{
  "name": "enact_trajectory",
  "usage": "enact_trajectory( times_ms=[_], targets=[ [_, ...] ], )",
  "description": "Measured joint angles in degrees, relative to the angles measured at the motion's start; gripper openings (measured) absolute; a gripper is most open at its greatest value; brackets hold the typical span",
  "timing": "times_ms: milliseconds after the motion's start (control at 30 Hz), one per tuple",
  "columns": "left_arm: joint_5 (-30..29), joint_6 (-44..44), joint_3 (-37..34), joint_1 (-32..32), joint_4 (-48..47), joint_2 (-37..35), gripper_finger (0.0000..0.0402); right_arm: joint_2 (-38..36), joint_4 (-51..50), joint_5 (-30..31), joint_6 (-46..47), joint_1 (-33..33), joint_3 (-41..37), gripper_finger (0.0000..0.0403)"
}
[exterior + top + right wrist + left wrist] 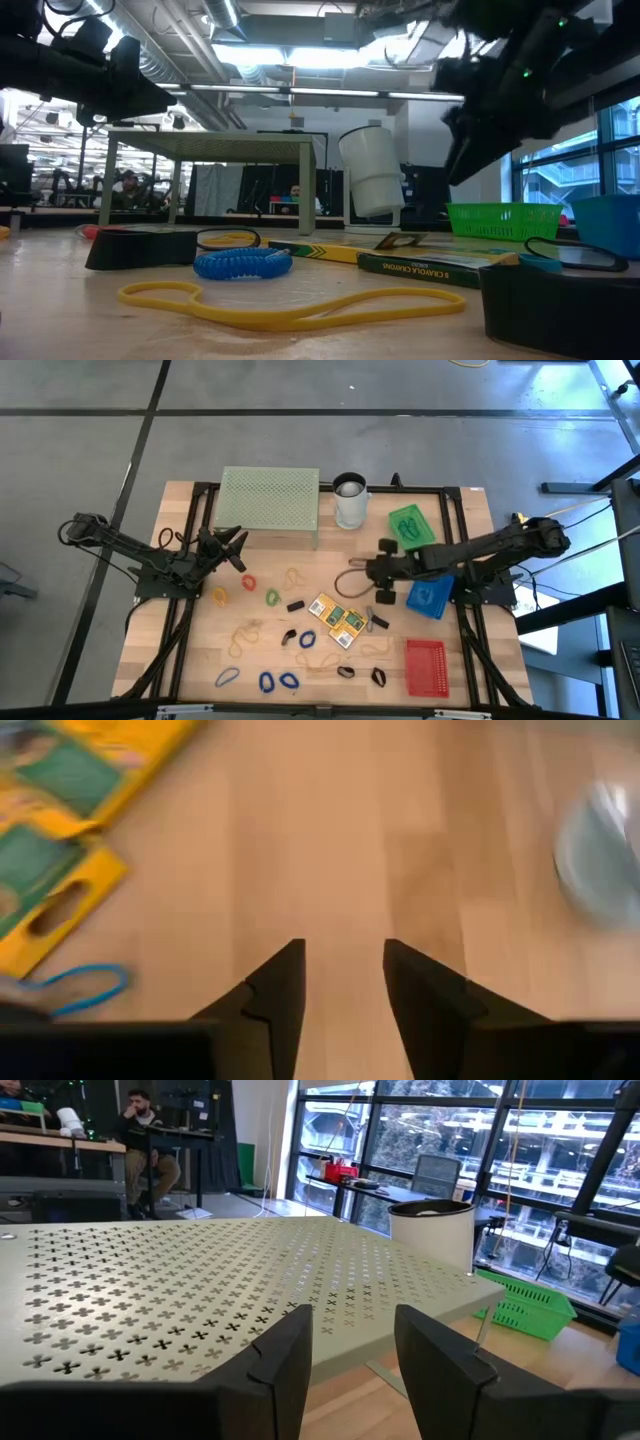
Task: Pick & Place Office Desk Supplies
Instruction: Put the yellow crayon box into the blue bin
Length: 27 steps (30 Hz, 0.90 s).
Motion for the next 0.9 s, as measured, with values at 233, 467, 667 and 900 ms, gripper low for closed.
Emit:
enact_trajectory(
  times_ms=[233,467,667,900],
  targets=[
    [0.01,0.00,0.00,0.02,-0.02,-0.01,0.0139,0.19,2.94,-11.31,-8.97,2.46,0.00,0.0127],
    [0.02,0.00,0.00,0.01,-0.04,-0.01,0.0139,4.07,8.93,-14.25,-9.22,4.32,0.00,0.0127],
    [0.00,0.00,0.00,0.02,0.00,-0.02,0.0139,10.83,15.14,-16.09,-9.14,6.22,0.00,0.0127],
    [0.02,0.00,0.00,0.02,-0.02,-0.02,0.0139,16.10,24.37,-13.04,-9.21,8.85,0.00,0.0127]
  ],
)
